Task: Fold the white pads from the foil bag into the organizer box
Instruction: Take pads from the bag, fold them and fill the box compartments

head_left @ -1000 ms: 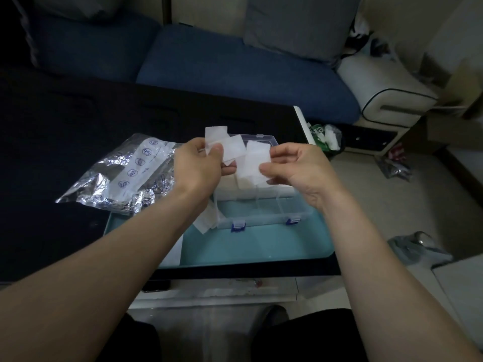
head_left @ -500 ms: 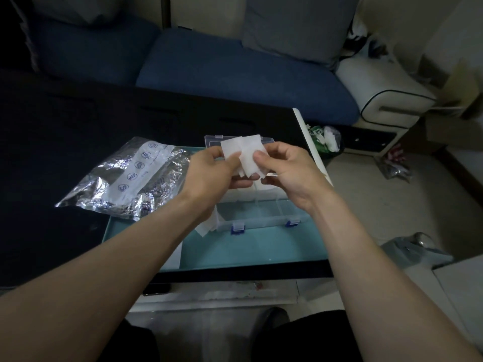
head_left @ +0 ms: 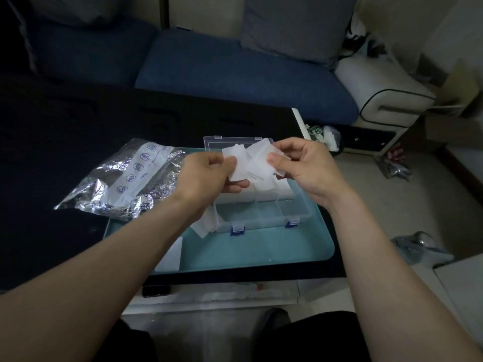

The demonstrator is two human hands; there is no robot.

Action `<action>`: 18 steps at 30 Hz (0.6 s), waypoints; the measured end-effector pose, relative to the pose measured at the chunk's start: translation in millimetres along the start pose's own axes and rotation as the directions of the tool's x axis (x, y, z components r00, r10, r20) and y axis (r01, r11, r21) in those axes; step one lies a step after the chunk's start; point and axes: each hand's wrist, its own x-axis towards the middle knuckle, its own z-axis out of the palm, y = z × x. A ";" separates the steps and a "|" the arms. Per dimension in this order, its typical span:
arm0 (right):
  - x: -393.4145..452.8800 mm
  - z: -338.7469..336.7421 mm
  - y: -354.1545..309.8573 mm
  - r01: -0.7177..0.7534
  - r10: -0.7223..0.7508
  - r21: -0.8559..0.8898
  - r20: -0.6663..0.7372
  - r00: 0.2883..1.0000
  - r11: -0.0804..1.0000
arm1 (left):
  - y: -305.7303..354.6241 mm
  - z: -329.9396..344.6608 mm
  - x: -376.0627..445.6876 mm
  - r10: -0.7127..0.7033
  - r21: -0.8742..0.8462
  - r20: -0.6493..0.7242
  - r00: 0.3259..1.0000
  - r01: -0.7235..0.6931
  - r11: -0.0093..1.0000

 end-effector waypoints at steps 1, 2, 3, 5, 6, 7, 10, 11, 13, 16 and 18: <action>-0.2 -1.3 -0.5 0.012 -0.012 0.010 0.002 1.000 1.000 | -1.3 -2.0 1.4 0.005 0.017 -0.021 1.000 -0.005 1.000; -0.5 -2.6 -1.3 0.022 -0.022 0.025 0.019 1.000 0.999 | -2.6 -4.2 2.6 0.011 0.037 -0.036 0.999 -0.010 0.999; -1.1 -3.5 -2.7 0.030 -0.032 0.036 0.048 0.998 0.999 | -3.0 -6.2 3.2 0.015 0.057 -0.040 0.999 -0.013 0.998; -2.5 -2.1 -4.4 0.057 -0.058 0.013 0.110 0.992 0.998 | -0.7 -8.2 1.3 0.016 0.103 -0.001 1.000 -0.015 0.995; -2.5 0.5 -4.1 0.072 -0.070 -0.010 0.127 0.989 0.997 | 0.9 -8.4 -0.7 0.017 0.127 0.040 0.999 -0.022 0.992; -2.2 3.9 -3.2 0.081 -0.077 -0.024 0.132 0.988 0.996 | 2.2 -8.2 -2.4 0.022 0.150 0.081 0.997 -0.034 0.988; -0.1 12.4 1.2 0.052 -0.047 -0.031 0.139 0.989 0.998 | 3.0 -7.0 -4.6 0.046 0.175 0.114 0.992 -0.065 0.982; 0.6 13.8 2.4 0.027 -0.021 -0.041 0.151 0.988 0.999 | 2.0 -6.7 -4.2 0.047 0.171 0.106 0.993 -0.064 0.983; 1.4 16.2 3.0 -0.016 0.021 -0.031 0.164 0.986 0.999 | 0.9 -6.9 -2.9 0.028 0.133 0.084 0.996 -0.039 0.990; 2.3 20.2 1.9 -0.068 0.056 0.082 0.146 0.988 0.994 | 1.9 -7.6 -0.4 -0.038 -0.001 0.075 0.996 0.038 0.999; 2.1 21.6 0.8 -0.093 0.070 0.150 0.153 0.986 0.984 | 4.6 -6.9 0.0 -0.097 -0.120 0.107 0.989 0.110 0.987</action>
